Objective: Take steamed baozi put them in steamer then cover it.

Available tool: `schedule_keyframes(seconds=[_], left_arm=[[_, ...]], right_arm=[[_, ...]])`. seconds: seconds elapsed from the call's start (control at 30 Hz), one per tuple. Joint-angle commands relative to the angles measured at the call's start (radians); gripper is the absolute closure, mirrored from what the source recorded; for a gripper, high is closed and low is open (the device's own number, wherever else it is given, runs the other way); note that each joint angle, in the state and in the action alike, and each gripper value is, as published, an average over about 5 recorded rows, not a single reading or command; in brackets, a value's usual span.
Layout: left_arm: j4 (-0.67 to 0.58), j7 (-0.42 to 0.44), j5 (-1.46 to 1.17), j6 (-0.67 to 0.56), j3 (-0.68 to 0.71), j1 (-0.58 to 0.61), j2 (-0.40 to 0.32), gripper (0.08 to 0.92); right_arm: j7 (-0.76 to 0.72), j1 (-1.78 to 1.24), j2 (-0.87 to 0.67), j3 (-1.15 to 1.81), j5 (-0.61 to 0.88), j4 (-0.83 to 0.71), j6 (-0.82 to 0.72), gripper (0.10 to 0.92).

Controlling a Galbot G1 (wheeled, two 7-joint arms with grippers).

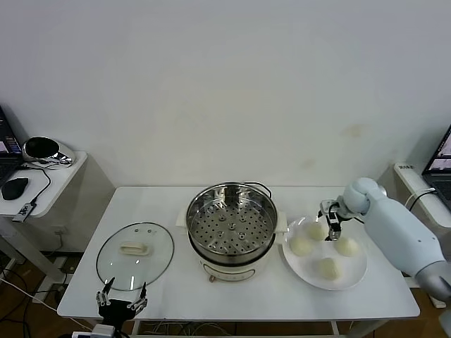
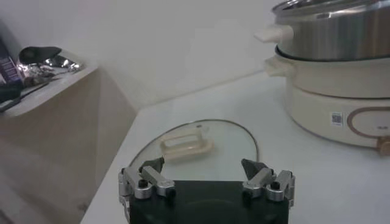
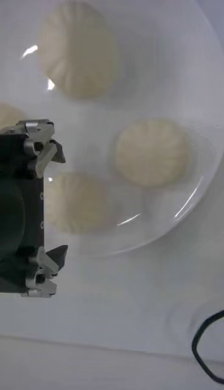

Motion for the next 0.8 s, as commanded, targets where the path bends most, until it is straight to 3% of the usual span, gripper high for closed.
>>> schedule_keyframes(seconds=[0.03, 0.4, 0.6, 0.8], left_arm=[[0.000, -0.001, 0.001, -0.001, 0.000, 0.003, 0.000, 0.177], [0.000, -0.002, 0.005, -0.001, 0.009, 0.010, -0.003, 0.177], [0.002, -0.002, 0.007, -0.001, 0.013, 0.009, -0.006, 0.177], [-0.001, -0.001, 0.008, -0.001, 0.013, 0.011, -0.006, 0.177]], right_arm=[[0.014, -0.006, 0.037, 0.010, -0.025, -0.047, 0.015, 0.203], [0.034, -0.004, 0.038, 0.022, -0.020, -0.070, 0.016, 0.208], [0.036, -0.004, 0.037, 0.025, -0.002, -0.074, 0.015, 0.327], [0.022, 0.008, 0.006, 0.022, 0.034, -0.049, 0.020, 0.358]])
